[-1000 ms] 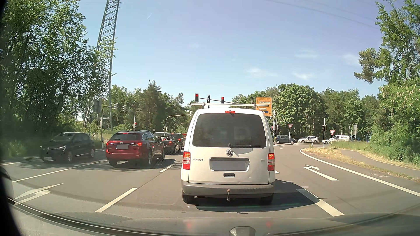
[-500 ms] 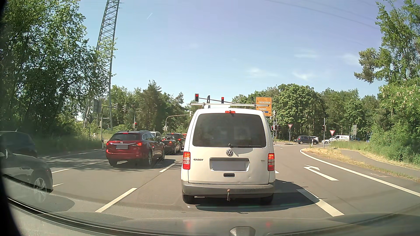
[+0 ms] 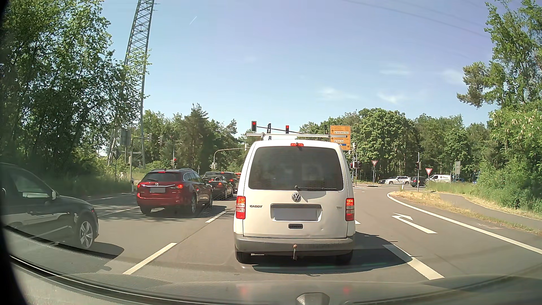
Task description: Follow the waypoints while adhering to traffic rules and regulations
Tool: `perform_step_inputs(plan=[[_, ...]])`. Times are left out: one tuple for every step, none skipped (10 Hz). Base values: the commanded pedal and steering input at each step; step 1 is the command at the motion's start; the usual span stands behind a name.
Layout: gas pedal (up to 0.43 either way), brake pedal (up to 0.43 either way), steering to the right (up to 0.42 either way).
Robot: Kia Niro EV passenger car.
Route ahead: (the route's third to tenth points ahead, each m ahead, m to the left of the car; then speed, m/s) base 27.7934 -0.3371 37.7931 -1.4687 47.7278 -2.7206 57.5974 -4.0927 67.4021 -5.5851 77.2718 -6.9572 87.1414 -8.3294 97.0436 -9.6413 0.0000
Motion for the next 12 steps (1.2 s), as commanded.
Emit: perform_step_inputs(plan=[[0.000,0.250,0.007],[0.000,0.250,0.007],[0.000,0.250,0.007],[0.000,0.250,0.007],[0.000,0.250,0.007],[0.000,0.250,0.007],[0.000,0.250,0.007],[0.000,0.250,0.007],[0.000,0.250,0.007],[0.000,0.250,0.007],[0.000,0.250,0.007],[0.000,0.250,0.007]])
